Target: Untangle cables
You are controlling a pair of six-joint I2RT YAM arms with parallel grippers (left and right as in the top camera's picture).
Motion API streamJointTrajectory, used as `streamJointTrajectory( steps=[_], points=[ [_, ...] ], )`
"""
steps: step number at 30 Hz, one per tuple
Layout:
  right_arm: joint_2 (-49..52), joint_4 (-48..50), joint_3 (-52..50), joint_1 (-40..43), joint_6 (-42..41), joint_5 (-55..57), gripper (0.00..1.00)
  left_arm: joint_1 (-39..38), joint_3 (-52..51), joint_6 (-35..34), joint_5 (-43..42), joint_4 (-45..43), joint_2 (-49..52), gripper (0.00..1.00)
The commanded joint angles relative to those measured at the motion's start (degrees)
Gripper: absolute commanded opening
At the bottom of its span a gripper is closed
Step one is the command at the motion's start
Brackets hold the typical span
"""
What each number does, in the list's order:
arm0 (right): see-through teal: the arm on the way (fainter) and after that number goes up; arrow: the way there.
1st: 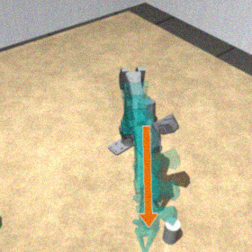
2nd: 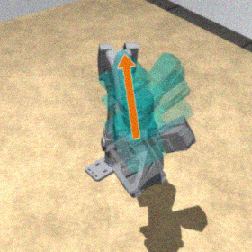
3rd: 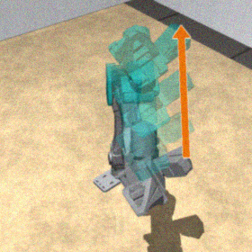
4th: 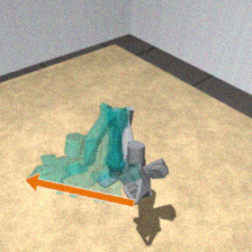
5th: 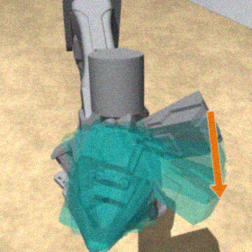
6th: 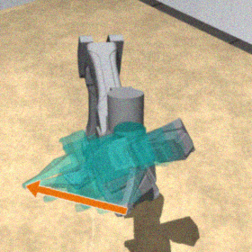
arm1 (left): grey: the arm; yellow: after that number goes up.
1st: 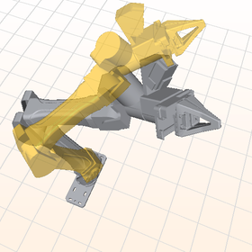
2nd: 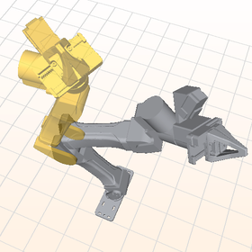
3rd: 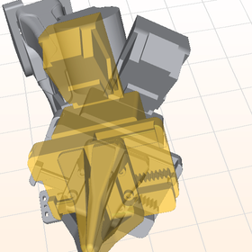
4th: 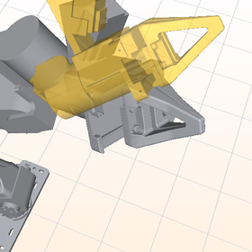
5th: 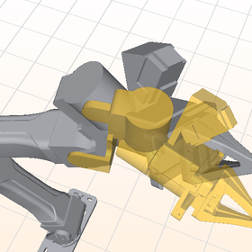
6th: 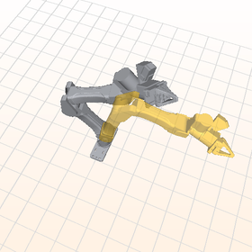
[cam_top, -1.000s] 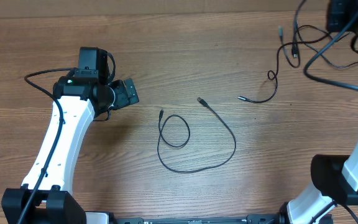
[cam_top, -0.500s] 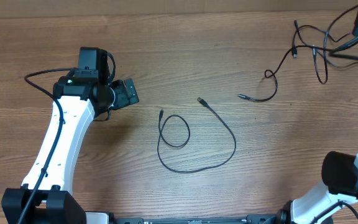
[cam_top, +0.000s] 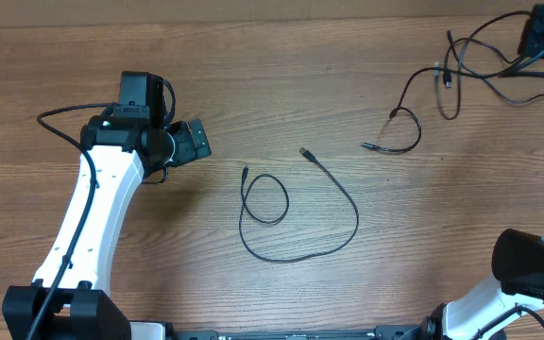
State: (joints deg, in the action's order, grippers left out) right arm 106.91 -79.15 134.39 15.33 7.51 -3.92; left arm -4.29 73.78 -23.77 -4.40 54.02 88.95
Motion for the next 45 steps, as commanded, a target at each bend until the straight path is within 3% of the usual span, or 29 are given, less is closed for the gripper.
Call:
streamJointTrajectory(
  steps=[1,15,34,45],
  points=[
    [-0.22,2.32,-4.33,0.20,-0.17,-1.33,0.04,0.15,0.85,0.85,0.37,-0.26,0.20,1.00],
    [-0.17,7.56,-14.03,2.64,-0.22,-1.95,0.04,0.15,0.85,0.85,0.37,-0.26,0.20,1.00],
    [-0.07,8.11,-14.45,10.84,-0.02,-3.91,0.04,0.15,0.85,0.85,0.37,-0.26,0.20,0.99],
    [-0.04,8.63,-14.45,11.54,0.00,-5.84,0.04,0.15,0.85,0.85,0.37,-0.26,0.20,1.00]
  ],
)
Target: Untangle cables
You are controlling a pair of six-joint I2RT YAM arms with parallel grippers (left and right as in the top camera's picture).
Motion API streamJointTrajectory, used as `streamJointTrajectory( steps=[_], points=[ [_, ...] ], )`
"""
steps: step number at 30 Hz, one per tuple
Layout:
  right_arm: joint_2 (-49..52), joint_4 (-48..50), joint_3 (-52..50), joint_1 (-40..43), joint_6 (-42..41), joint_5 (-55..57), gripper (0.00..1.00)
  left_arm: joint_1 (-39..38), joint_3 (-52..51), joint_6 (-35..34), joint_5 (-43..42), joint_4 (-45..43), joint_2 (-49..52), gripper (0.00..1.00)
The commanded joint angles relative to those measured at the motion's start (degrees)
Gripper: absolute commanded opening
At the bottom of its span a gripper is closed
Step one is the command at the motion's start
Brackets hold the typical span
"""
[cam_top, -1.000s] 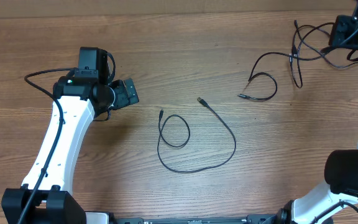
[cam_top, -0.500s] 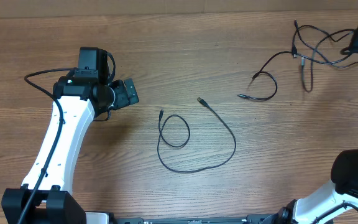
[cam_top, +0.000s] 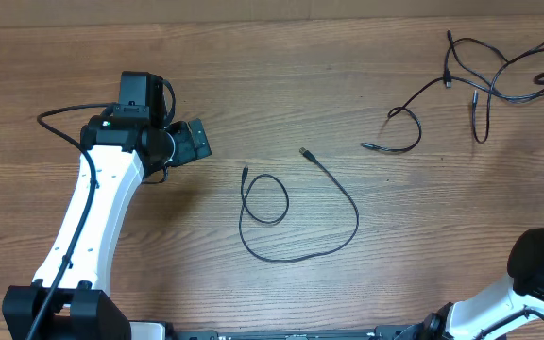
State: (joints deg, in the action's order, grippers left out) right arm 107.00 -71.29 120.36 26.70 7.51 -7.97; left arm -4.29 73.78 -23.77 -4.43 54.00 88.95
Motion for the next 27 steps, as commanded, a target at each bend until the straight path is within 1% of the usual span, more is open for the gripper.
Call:
streamJointTrajectory(
  steps=[1,8,17,27],
  points=[
    [-0.13,0.90,-0.42,0.17,0.00,-1.79,0.04,0.15,0.85,0.85,0.39,-0.24,0.20,1.00],
    [0.66,1.62,-0.42,0.17,0.00,-1.77,0.04,0.15,0.85,0.85,0.39,-0.24,0.20,1.00],
    [5.99,2.12,-0.42,0.57,0.00,-1.77,0.04,0.15,0.85,0.85,0.39,-0.24,0.20,1.00],
    [10.80,6.38,-0.42,5.27,0.00,-1.77,0.04,0.15,0.85,0.85,0.39,-0.24,0.20,0.99]
  ],
)
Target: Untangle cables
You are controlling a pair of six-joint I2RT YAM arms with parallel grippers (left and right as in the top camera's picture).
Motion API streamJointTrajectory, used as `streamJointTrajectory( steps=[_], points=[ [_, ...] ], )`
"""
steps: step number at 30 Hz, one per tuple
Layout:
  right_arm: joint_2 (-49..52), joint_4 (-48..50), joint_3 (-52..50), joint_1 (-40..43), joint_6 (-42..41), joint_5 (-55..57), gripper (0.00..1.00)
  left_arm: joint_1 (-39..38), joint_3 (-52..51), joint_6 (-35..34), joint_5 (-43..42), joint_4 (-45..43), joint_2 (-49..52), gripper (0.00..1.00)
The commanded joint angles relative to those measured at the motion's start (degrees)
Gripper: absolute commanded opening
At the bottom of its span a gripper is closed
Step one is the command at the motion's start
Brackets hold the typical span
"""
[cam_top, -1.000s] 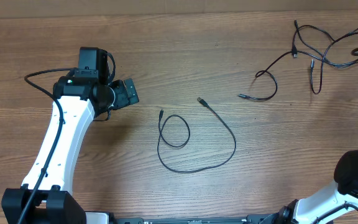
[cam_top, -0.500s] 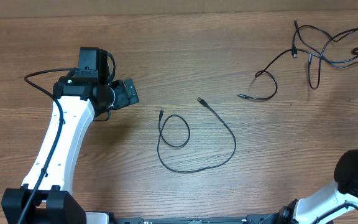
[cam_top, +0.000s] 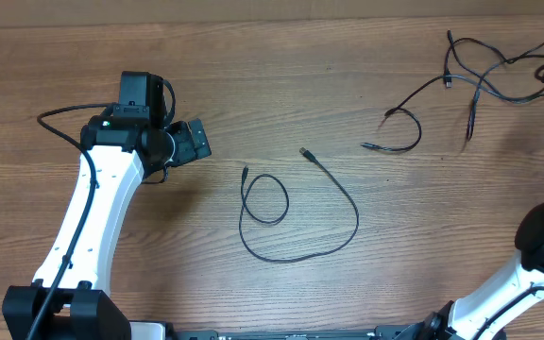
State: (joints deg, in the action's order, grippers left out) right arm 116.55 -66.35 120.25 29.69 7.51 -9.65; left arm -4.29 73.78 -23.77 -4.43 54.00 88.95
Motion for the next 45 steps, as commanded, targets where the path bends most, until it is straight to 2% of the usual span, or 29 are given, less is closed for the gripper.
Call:
streamJointTrajectory(
  steps=[1,10,18,30,36,39,41,45],
  points=[
    [1.64,1.95,-0.31,3.02,0.00,-0.09,0.04,0.15,0.85,0.85,0.39,-0.24,0.20,0.99],
    [4.04,7.15,-0.31,9.33,0.04,-0.09,0.04,0.15,0.85,0.85,0.39,-0.24,0.20,1.00],
    [6.43,16.61,-0.31,14.82,0.48,-0.09,0.04,0.15,0.85,0.85,0.39,-0.24,0.20,0.99],
    [11.23,23.65,-0.31,18.18,0.46,-0.04,0.04,0.15,0.85,0.85,0.39,-0.24,0.20,1.00],
    [12.74,23.43,-0.31,18.56,0.44,0.13,0.68,0.15,0.85,0.85,0.39,-0.24,0.20,1.00],
    [12.74,23.43,-0.31,18.56,0.42,0.11,0.93,0.15,0.85,0.85,0.39,-0.24,0.20,1.00],
    [12.74,22.91,-0.31,18.56,0.39,0.09,1.00,0.15,0.85,0.85,0.39,-0.24,0.20,1.00],
    [12.74,19.85,-0.28,18.56,0.44,-1.84,1.00,0.15,0.85,0.85,0.39,-0.24,0.20,1.00]
  ],
)
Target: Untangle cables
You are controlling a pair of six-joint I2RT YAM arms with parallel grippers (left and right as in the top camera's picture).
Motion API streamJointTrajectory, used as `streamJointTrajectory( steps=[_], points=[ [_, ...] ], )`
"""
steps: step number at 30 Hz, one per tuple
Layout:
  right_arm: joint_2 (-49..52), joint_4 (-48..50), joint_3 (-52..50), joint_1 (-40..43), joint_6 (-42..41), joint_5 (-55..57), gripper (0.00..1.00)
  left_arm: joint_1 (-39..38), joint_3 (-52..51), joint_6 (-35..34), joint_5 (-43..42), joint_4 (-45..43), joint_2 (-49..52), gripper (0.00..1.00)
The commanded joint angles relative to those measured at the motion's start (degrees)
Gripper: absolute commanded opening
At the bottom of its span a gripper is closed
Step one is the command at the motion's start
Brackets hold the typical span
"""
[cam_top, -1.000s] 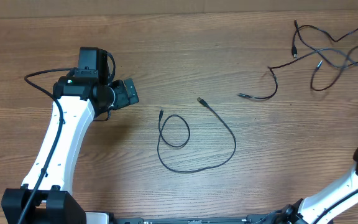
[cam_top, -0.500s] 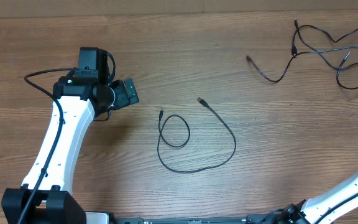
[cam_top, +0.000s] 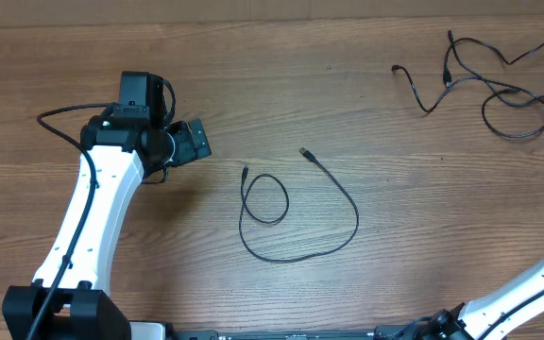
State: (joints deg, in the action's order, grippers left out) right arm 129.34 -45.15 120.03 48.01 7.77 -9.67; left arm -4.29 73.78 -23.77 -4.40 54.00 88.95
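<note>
A single black cable (cam_top: 296, 222) lies apart at the table's middle, curled into one small loop on its left, with both plugs free. A tangle of black cables (cam_top: 494, 85) is spread over the far right, and one end (cam_top: 397, 69) reaches out to the left. My left gripper (cam_top: 195, 141) hovers left of the single cable, touching no cable; its jaws are too dark to read. My right gripper is out of the overhead view; only part of that arm (cam_top: 536, 283) shows at the lower right.
The wooden table (cam_top: 281, 76) carries nothing else besides the cables. The left arm's own black lead (cam_top: 64, 115) curves beside its wrist. The table's far edge runs along the top of the view.
The right gripper, at the far right edge before, has gone out of view. The tangle has shifted right and toward the far edge. Its curled end that lay near the middle-right now lies higher.
At first the right gripper was at the far right corner on the tangle. Then it sat lower at the right edge with the cables drawn out. Now it is out of view and the tangle lies further right. Left arm and single cable stayed still.
</note>
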Motion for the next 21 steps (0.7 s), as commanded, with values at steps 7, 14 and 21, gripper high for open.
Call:
streamJointTrajectory(
  steps=[7,14,21],
  points=[
    [-0.07,-8.72,-0.07,0.20,4.42,-16.22,1.00,0.15,0.85,0.85,0.37,-0.24,0.20,1.00],
    [-0.09,-18.58,-0.07,-1.68,9.49,-19.56,1.00,0.15,0.85,0.85,0.37,-0.24,0.20,0.99],
    [-0.09,-27.41,-0.07,-5.18,12.22,-17.18,1.00,0.15,0.85,0.85,0.35,-0.24,0.20,1.00]
  ],
)
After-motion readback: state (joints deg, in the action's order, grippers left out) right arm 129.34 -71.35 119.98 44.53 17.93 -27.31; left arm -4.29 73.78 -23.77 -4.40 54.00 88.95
